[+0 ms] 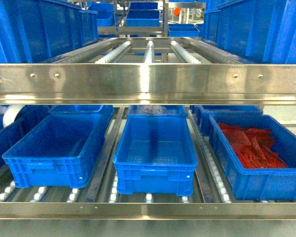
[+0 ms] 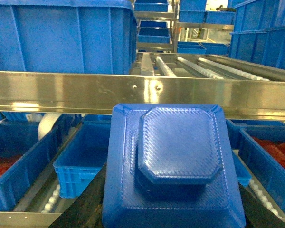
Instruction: Sort blue parts and orange caps into right shelf containers
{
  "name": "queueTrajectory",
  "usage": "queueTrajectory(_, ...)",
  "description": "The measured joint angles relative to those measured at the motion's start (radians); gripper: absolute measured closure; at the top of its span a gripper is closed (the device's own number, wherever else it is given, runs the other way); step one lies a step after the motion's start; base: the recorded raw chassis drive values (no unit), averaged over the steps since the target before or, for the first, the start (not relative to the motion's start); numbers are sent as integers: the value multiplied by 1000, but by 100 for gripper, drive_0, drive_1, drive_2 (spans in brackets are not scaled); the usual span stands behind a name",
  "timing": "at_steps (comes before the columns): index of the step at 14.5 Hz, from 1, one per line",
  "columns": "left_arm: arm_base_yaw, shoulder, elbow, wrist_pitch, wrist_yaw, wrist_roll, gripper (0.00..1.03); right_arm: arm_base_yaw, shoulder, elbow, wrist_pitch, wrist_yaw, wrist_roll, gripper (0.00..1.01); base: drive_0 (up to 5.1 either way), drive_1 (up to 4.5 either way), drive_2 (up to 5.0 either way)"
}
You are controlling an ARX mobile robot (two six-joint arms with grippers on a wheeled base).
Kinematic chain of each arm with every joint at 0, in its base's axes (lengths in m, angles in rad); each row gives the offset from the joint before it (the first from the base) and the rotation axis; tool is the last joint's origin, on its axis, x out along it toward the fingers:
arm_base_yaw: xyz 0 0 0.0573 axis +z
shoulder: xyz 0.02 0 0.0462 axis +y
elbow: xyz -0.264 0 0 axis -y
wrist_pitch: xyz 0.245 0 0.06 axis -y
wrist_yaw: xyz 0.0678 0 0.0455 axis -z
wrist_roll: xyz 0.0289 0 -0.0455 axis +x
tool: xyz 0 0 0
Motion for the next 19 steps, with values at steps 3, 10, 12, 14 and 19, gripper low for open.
queueTrajectory(3, 0, 0, 0, 1, 0, 0, 62, 0, 0, 0, 0, 0, 0, 56, -489, 256, 256)
queueTrajectory(10, 0, 0, 0, 2, 0, 0, 62, 0, 0, 0, 1, 0, 0, 56, -497, 249, 249)
queueTrajectory(12, 0, 0, 0, 3, 0, 0, 62, 0, 0, 0, 1, 0, 0, 56, -494, 251, 251)
queueTrajectory(14, -1, 0, 0, 0, -7, 0, 62, 0, 0, 0, 1, -4, 0, 56, 0, 0, 0)
queueTrajectory(19, -1, 0, 0, 1, -2, 0, 62, 0, 0, 0, 0, -3, 0, 56, 0, 0, 0)
